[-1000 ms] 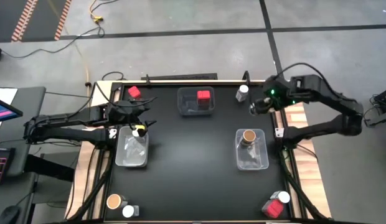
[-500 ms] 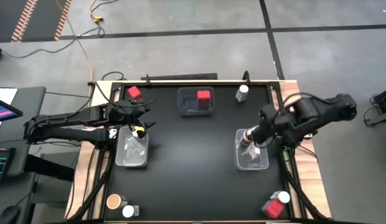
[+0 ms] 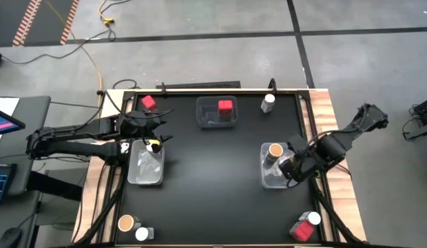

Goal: Sort spices by type
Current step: Put the top gold seasoning bottle into the transparent bin

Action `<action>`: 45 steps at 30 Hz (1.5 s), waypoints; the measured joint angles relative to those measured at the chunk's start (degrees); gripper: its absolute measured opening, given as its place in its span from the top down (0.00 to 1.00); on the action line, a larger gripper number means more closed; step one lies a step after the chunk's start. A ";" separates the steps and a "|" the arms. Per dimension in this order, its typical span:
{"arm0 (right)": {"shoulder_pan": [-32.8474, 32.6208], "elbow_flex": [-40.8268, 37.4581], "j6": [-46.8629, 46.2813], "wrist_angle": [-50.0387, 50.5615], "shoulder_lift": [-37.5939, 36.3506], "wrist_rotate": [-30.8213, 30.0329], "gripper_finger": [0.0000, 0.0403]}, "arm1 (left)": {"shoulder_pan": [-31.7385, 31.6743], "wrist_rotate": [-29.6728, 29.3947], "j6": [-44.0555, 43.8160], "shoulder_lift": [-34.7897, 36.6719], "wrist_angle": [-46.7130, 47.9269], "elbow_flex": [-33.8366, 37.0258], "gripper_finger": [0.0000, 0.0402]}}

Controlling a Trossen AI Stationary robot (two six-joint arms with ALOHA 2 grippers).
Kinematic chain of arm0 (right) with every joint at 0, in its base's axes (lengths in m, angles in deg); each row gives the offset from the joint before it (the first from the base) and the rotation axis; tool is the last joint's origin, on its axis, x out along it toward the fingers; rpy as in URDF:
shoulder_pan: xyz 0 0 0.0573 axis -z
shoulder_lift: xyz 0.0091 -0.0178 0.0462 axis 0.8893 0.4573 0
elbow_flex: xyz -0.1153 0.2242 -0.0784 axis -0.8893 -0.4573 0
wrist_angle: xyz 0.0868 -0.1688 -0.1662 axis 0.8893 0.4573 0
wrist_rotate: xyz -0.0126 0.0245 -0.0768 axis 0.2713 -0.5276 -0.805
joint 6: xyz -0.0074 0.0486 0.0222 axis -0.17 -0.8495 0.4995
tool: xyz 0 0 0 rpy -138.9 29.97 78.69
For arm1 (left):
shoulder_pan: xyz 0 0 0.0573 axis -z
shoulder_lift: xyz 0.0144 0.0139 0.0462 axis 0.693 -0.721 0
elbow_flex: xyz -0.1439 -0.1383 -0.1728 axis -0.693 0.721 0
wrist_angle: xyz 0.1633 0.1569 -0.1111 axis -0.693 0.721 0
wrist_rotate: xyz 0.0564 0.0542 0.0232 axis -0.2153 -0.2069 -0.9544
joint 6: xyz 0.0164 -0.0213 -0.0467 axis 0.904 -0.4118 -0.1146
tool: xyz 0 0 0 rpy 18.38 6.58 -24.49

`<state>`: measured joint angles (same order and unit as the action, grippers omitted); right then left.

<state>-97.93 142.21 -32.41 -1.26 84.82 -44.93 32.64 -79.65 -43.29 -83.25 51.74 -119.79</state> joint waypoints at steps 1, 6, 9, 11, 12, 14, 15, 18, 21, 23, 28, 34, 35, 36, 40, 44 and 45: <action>-0.52 -1.40 -1.09 -1.31 -0.76 0.07 0.22 | 0.00 0.00 -0.11 0.01 0.00 0.00 0.17; 0.07 -6.57 -2.69 -6.50 -2.64 0.89 0.22 | 0.00 0.00 0.10 -0.01 -0.01 0.00 0.17; 1.81 -8.96 -1.43 -9.05 -2.63 2.60 0.22 | 0.00 -0.01 0.13 0.00 -0.02 0.00 0.17; 3.08 -10.52 -0.90 -9.35 -2.60 4.42 0.22 | 0.00 0.00 0.13 0.02 0.00 0.00 0.17; 3.81 -11.36 -0.48 -9.48 -2.60 5.38 0.22 | 0.00 -0.02 0.13 0.01 0.00 0.00 0.17; 5.22 -12.94 0.58 -10.61 -2.60 7.13 0.22 | 0.00 -0.02 0.11 0.02 -0.02 0.00 0.17; 5.72 -13.75 0.95 -11.27 -2.60 7.77 0.22 | 0.00 -0.01 0.06 0.00 0.00 0.00 0.17; 6.83 -15.52 1.24 -13.62 -2.45 7.89 0.22 | 0.00 -0.02 0.04 0.01 0.00 0.00 0.17; 8.16 -16.98 2.15 -15.82 -2.03 8.35 0.22 | 0.00 -0.02 0.24 -0.01 0.02 0.00 0.17; 9.28 -17.89 2.72 -16.86 -1.18 8.95 0.22 | 0.00 -0.04 0.52 -0.01 -0.01 0.00 0.17; 11.85 -18.20 6.48 -16.86 2.72 11.48 0.22 | 0.00 -0.07 0.57 0.00 0.07 0.00 0.17; 13.76 -18.20 11.08 -19.72 6.82 12.86 0.22 | 0.00 -0.07 0.58 0.02 0.08 0.00 0.17; 14.00 -18.20 11.53 -19.98 7.47 13.06 0.22 | 0.00 -0.07 0.57 0.02 0.09 0.00 0.17; 14.24 -18.20 11.93 -19.88 8.04 13.23 0.22 | 0.00 -0.07 0.57 -0.01 0.11 0.00 0.17; 15.36 -18.20 14.15 -19.54 9.48 13.48 0.22 | 0.00 -0.07 0.50 0.01 0.20 0.00 0.17; 15.86 -18.20 14.76 -20.20 9.66 13.43 0.22 | 0.00 -0.09 0.42 0.00 0.43 0.00 0.17; 15.86 -18.20 14.89 -20.29 9.55 13.41 0.22 | 0.00 -0.09 0.43 0.01 0.46 0.00 0.17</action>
<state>-82.08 124.01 -17.52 -21.55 94.37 -31.52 32.64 -79.74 -42.85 -83.23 52.20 -119.79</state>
